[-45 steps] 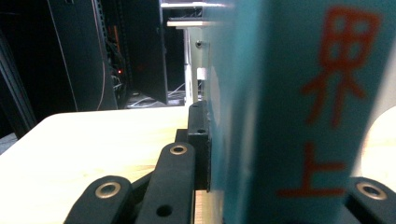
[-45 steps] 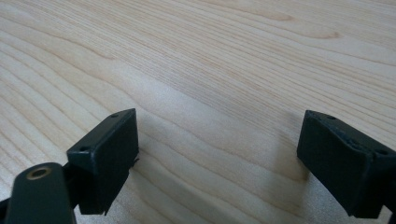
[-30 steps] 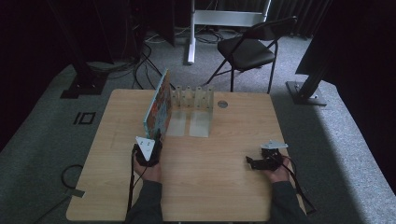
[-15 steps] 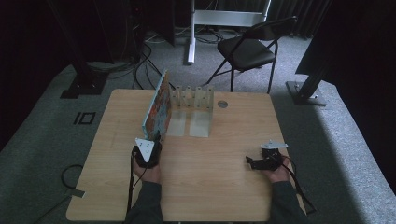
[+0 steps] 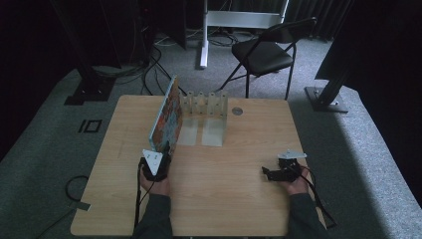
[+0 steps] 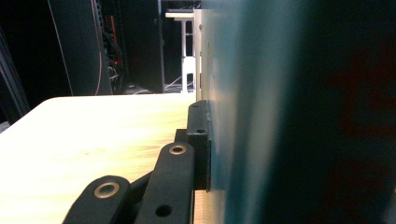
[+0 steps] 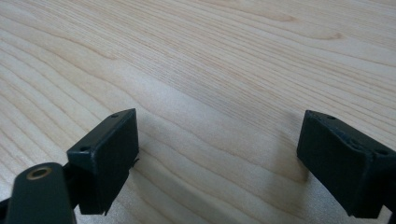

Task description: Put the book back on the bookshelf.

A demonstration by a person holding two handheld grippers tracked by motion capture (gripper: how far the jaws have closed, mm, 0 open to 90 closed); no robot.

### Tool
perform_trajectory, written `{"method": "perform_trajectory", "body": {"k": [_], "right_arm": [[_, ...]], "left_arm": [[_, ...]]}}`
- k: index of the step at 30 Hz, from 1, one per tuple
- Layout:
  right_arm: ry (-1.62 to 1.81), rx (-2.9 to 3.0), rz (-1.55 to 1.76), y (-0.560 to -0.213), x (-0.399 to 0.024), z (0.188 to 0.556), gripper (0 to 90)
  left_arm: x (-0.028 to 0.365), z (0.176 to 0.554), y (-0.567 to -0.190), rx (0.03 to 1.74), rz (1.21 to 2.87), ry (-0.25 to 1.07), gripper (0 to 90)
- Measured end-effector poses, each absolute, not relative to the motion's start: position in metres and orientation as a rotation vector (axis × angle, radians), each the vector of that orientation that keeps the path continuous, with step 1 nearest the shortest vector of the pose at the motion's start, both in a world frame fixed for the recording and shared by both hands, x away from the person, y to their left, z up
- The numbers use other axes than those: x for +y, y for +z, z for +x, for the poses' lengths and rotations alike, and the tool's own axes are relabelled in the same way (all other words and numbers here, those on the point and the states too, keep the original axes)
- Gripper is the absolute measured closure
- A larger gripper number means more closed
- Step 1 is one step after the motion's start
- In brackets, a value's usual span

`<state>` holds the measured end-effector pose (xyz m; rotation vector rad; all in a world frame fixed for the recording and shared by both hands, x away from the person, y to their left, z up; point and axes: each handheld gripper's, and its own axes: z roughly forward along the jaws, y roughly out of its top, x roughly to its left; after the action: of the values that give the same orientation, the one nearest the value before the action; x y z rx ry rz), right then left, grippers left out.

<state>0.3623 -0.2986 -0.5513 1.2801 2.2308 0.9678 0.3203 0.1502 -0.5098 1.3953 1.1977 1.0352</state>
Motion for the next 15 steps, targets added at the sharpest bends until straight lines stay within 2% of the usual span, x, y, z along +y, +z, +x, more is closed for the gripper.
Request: {"method": "perform_trajectory", "body": {"k": [15], "right_arm": [[0.968, 2.231, 1.280, -0.5514, -0.2986, 0.3623, 12.4]], "left_arm": [[0.1533, 0.3194, -0.5113, 1.182, 1.403, 1.039, 79.6]]}}
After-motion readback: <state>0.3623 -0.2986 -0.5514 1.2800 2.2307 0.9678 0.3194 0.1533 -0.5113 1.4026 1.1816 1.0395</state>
